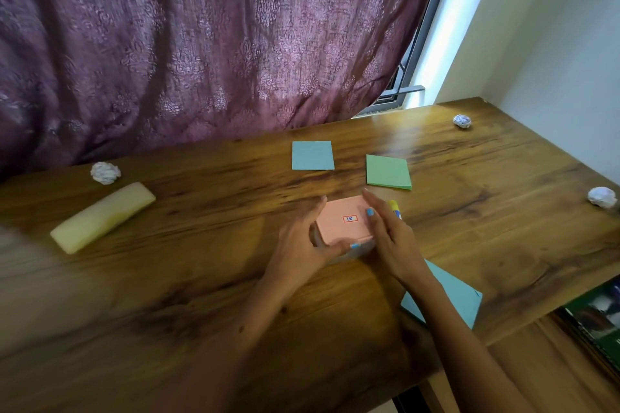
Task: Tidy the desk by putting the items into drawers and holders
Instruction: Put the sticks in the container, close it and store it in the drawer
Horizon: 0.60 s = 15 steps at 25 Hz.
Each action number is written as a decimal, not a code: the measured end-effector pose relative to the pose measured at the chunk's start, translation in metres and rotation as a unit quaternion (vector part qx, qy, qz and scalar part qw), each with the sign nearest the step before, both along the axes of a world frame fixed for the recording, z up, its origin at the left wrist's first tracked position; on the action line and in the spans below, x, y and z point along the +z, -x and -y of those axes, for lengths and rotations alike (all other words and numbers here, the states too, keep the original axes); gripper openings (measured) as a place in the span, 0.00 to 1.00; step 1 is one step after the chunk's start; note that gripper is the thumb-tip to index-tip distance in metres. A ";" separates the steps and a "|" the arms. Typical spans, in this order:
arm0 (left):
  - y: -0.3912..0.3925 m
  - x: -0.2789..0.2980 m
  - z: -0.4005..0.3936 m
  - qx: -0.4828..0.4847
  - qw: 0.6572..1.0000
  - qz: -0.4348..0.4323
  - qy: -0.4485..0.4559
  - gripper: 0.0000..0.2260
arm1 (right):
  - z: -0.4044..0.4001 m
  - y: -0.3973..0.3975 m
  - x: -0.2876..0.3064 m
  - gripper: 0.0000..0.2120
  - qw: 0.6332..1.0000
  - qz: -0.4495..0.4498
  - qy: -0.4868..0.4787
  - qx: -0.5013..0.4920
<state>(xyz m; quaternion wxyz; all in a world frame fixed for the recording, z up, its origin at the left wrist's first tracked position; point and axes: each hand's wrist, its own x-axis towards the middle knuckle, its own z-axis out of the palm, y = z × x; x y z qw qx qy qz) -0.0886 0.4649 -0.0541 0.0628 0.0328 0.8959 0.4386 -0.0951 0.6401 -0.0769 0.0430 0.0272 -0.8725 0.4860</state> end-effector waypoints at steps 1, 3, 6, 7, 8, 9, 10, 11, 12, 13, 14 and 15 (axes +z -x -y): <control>0.000 -0.002 -0.001 0.005 1.000 0.003 -0.019 0.39 | 0.001 0.000 -0.001 0.21 1.000 0.005 0.006 -0.002; 0.002 -0.006 -0.001 0.014 0.999 0.006 -0.048 0.39 | 0.001 0.000 -0.001 0.21 1.000 0.015 0.018 0.001; 0.007 -0.012 -0.002 0.034 0.996 0.003 -0.083 0.40 | -0.002 0.003 -0.008 0.22 0.999 0.024 0.041 0.010; 0.008 -0.012 -0.002 0.042 0.996 0.005 -0.085 0.41 | -0.003 0.004 -0.009 0.22 0.998 0.027 0.050 0.014; 0.008 -0.013 -0.002 0.049 0.995 0.008 -0.085 0.41 | -0.004 0.005 -0.011 0.24 0.998 0.030 0.057 0.018; 0.007 -0.013 -0.003 0.052 0.995 0.012 -0.081 0.41 | -0.005 0.006 -0.012 0.24 0.997 0.036 0.061 0.020; 0.007 -0.013 -0.003 0.053 0.995 0.012 -0.081 0.41 | -0.005 0.006 -0.012 0.24 0.997 0.039 0.063 0.022; 0.007 -0.011 -0.003 0.051 0.995 0.015 -0.080 0.40 | -0.005 0.006 -0.011 0.24 0.997 0.042 0.064 0.024; 0.006 -0.010 -0.004 0.050 0.995 0.014 -0.080 0.40 | -0.004 0.006 -0.009 0.23 0.997 0.043 0.066 0.026; 0.004 -0.008 -0.004 0.049 0.996 0.014 -0.075 0.40 | -0.003 0.004 -0.007 0.22 0.997 0.045 0.063 0.025; 0.003 -0.005 -0.005 0.045 0.997 0.011 -0.064 0.39 | -0.003 0.004 -0.003 0.21 0.997 0.047 0.056 0.026; 0.001 -0.002 -0.005 0.042 0.998 0.011 -0.049 0.39 | -0.003 0.003 0.001 0.21 0.997 0.052 0.043 0.024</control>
